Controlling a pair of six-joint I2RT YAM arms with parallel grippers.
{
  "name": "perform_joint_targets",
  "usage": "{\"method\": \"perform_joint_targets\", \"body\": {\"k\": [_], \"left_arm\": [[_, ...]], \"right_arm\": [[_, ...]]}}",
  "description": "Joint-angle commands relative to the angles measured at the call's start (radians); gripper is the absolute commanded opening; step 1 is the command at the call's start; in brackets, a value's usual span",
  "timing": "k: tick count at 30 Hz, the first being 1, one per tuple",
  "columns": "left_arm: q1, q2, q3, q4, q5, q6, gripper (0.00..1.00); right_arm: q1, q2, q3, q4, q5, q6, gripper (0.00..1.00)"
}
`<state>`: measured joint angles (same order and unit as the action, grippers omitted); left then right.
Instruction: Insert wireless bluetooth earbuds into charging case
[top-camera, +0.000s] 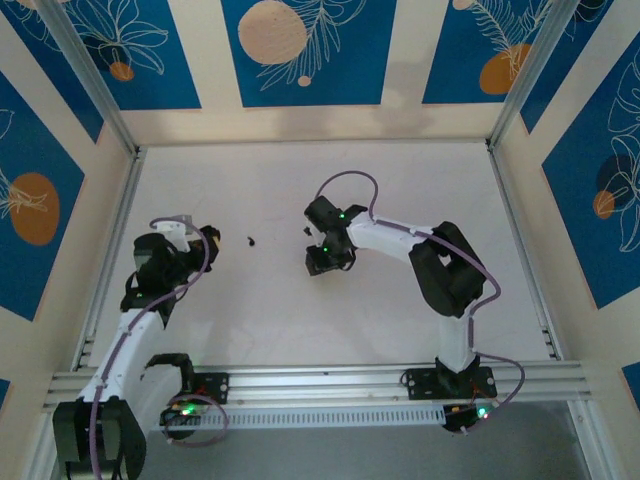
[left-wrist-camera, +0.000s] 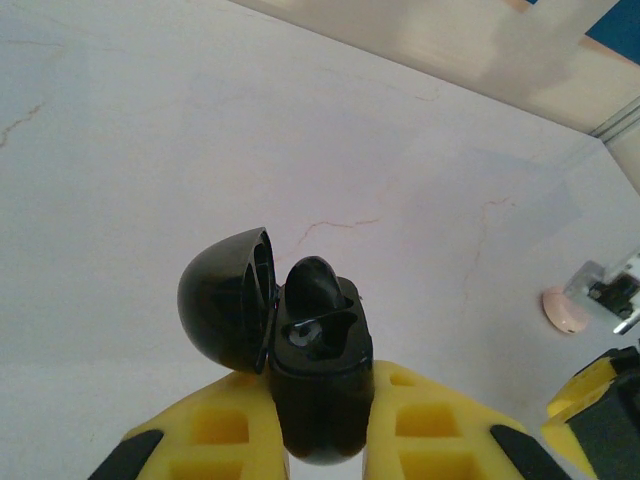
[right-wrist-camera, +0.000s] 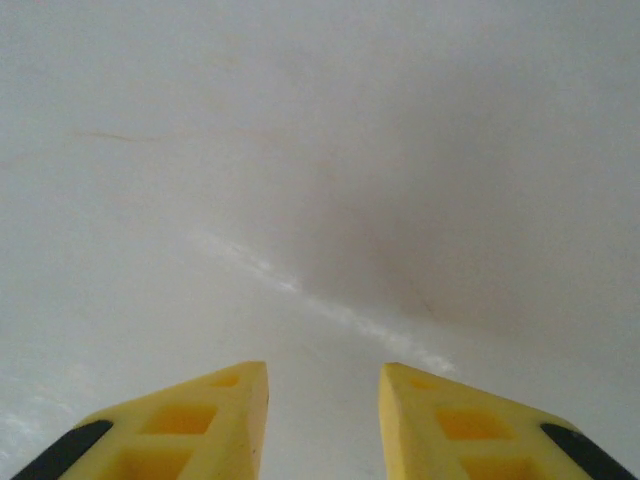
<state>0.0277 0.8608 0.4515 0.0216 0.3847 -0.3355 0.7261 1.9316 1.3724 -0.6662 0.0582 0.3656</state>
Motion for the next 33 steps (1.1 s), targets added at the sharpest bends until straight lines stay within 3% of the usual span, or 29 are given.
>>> {"method": "perform_joint_targets", "body": {"k": [1,5,23,33], "left_arm": [[-0.008,0.001,0.037,0.015,-0.026,-0.014,0.13],[-0.008,0.006,0.048,0.004,-0.033,-0.014,0.13],[-0.007,0.03,0.091,-0.039,-0.05,0.009,0.13],[-0.006,0.026,0.093,-0.052,-0.051,0.016,0.14]], "right_arm": [[0.006,-0.012,0.101,0.028,-0.049,-0.018,0.36],[0.013,0.058,0.233,0.049,-0.056,-0.034,0.41],[0.088,0.573,0.893,-0.046,-0.107,-0.135,0.41],[0.101,0.671,0.976,-0.067,-0.097,-0.149,0.41]]}}
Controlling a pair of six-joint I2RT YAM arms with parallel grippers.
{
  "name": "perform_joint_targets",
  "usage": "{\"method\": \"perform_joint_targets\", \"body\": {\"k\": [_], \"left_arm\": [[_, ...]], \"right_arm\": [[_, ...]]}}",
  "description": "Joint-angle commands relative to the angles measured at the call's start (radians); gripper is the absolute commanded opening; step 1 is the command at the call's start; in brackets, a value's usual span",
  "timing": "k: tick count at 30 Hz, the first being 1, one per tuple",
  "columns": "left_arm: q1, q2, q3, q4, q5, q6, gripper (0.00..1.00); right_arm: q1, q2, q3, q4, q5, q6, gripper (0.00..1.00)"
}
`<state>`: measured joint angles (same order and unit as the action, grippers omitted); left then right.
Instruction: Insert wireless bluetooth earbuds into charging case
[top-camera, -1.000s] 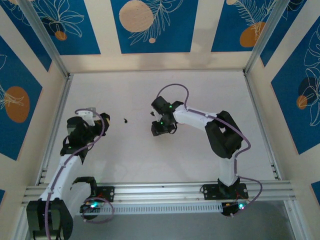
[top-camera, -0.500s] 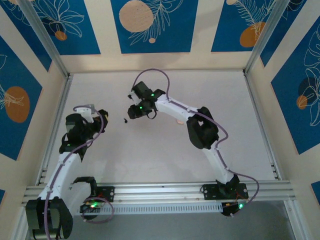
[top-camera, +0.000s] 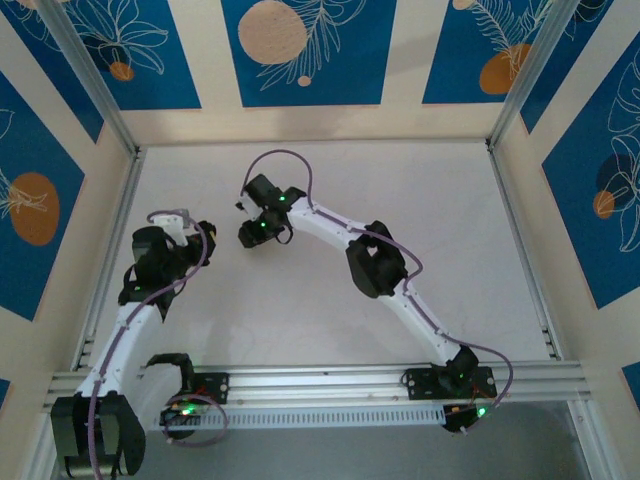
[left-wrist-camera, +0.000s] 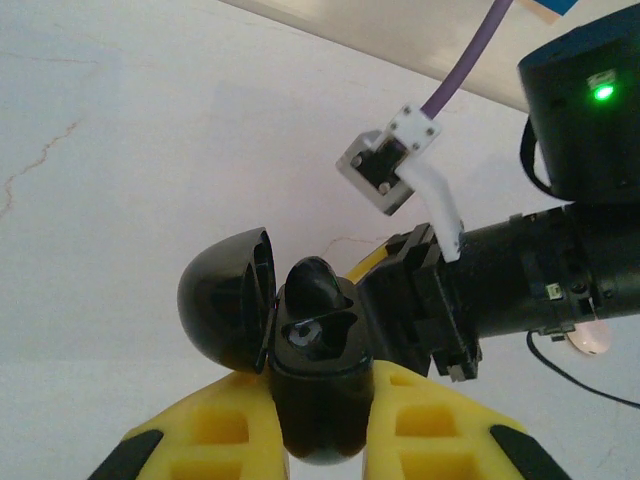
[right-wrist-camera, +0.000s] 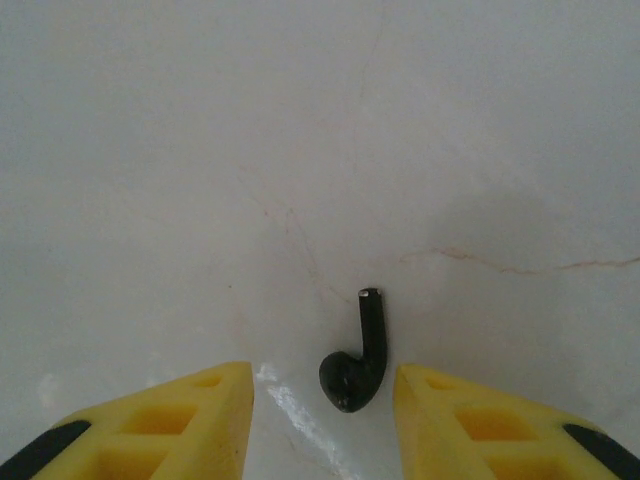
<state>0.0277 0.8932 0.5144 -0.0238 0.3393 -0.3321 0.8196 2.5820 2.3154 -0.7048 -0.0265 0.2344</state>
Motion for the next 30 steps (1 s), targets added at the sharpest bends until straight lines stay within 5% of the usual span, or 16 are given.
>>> {"method": "perform_joint_targets", "body": {"k": [1,30], "left_arm": [[-0.006,-0.007,0.03,-0.008,-0.006,0.013,0.14],[-0.007,-0.032,0.039,-0.048,-0.012,0.03,0.13]], "right_arm": [[0.008,0.026,0.034,-0.026,-0.012,-0.019,0.41],[0.042,0.013,0.026,-0.067,0.137,-0.089,0.24]]}}
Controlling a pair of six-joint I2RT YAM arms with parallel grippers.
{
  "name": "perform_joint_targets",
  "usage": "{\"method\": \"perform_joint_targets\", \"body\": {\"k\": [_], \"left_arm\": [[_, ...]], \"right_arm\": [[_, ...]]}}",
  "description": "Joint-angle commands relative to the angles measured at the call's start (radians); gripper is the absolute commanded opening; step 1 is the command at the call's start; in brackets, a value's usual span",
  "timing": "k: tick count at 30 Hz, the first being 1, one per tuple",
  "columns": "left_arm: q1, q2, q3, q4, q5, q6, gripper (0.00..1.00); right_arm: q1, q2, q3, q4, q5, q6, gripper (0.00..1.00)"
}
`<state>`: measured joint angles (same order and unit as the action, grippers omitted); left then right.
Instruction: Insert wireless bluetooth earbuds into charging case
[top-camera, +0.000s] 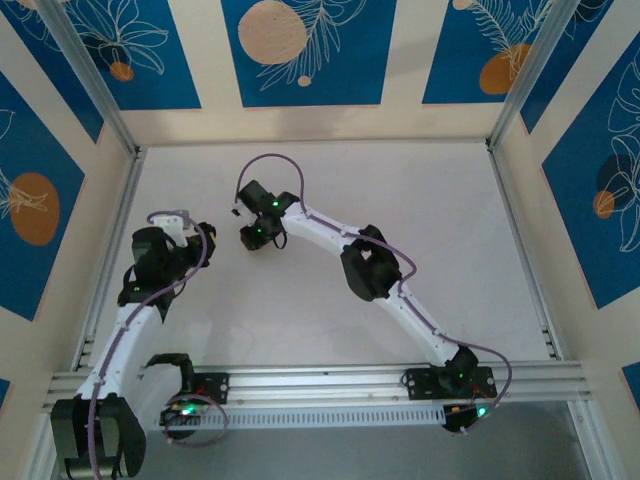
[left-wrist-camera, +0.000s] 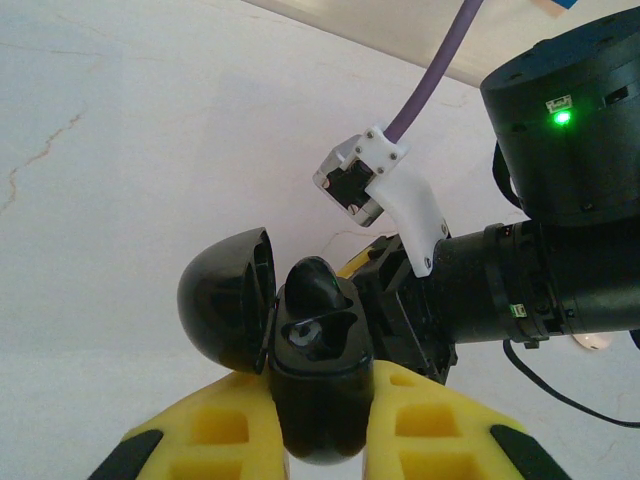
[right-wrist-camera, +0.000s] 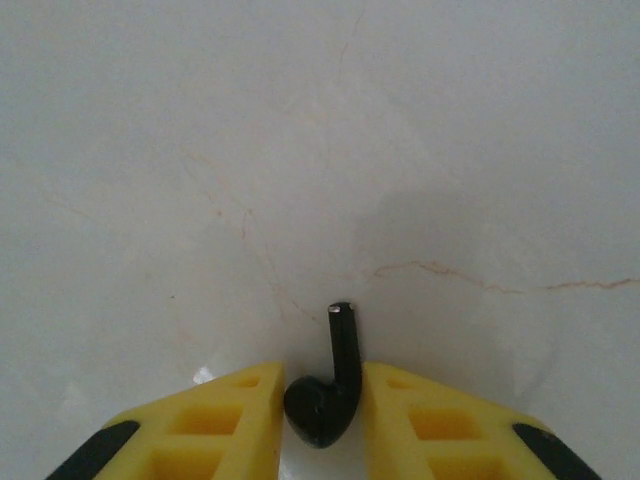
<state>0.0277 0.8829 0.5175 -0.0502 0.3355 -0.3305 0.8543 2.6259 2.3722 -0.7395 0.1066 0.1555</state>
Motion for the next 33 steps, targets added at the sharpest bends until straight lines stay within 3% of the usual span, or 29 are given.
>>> {"method": "perform_joint_targets", "body": {"k": [1,14,27,33], "left_arm": [[-0.006,-0.023,0.037,-0.024,-0.008,0.03,0.13],[-0.008,-0.028,0.035,-0.033,-0.001,0.034,0.13],[-0.018,-0.003,0.006,0.024,0.066,-0.002,0.13],[-0.037,0.028,0.008,0.056,0.086,-0.011,0.13]], "right_arm": [[0.005,-0.048,-0.041,-0.026,0.001,-0.006,0.23],[-0.039,-0.273,-0.257,0.074,-0.075,0.071,0.17],[-0.133,-0.654,-0.801,0.078,-0.144,0.155,0.17],[-0.158,-0.779,-1.004,0.041,-0.177,0.025,0.17]]}}
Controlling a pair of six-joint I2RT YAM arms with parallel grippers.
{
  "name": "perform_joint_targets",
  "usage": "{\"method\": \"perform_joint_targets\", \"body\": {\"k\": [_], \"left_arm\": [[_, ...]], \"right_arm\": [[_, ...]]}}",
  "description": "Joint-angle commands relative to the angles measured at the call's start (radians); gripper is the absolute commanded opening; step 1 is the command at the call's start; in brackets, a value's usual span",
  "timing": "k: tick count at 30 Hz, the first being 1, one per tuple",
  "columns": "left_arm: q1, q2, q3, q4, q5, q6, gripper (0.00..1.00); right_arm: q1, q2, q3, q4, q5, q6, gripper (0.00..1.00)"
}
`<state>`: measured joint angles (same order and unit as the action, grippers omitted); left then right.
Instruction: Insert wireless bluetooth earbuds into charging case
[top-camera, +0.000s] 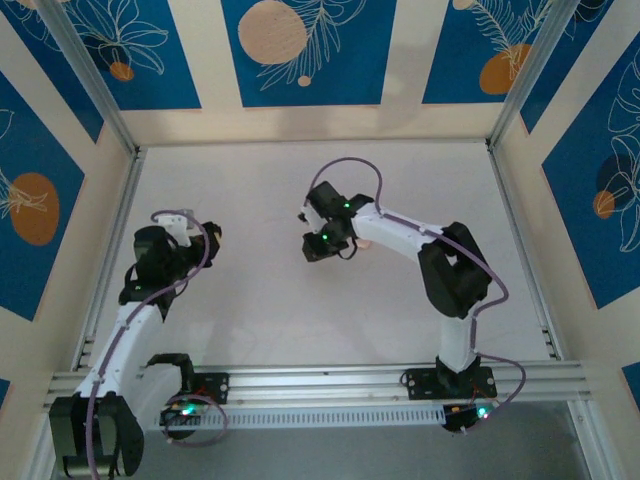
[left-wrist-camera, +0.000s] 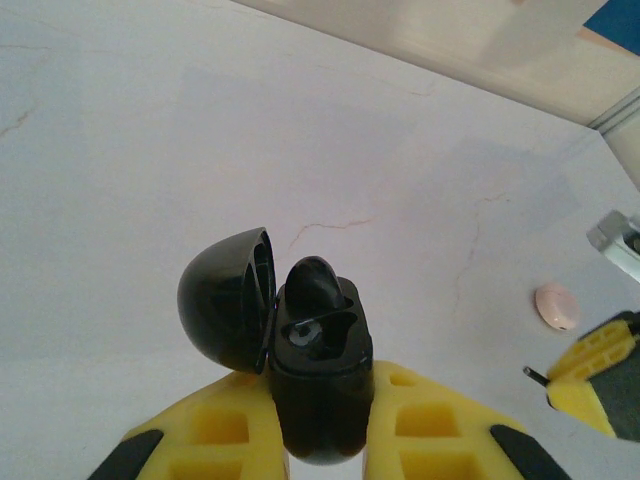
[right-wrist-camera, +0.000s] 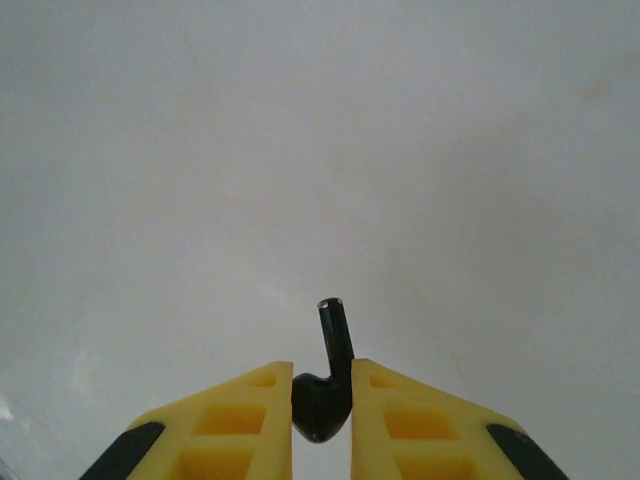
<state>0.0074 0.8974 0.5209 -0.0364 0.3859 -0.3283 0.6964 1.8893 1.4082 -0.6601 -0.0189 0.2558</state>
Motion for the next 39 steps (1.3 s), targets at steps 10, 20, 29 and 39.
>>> {"method": "perform_joint_targets", "body": {"k": [10,20,29,39], "left_arm": [[-0.059,0.051,0.028,0.055,0.031,-0.014,0.13],[-0.076,0.055,0.049,0.033,0.017,-0.008,0.13],[-0.084,0.07,0.05,0.042,0.015,-0.006,0.13],[-0.086,0.07,0.046,0.046,0.018,-0.005,0.13]], "right_arm": [[0.021,0.01,-0.083,-0.155,-0.061,-0.427,0.17],[0.044,0.051,-0.104,-0.166,-0.01,-0.544,0.18],[0.041,0.032,-0.055,-0.215,-0.017,-0.533,0.31],[-0.009,0.015,0.155,-0.381,0.002,-0.058,0.39]]}}
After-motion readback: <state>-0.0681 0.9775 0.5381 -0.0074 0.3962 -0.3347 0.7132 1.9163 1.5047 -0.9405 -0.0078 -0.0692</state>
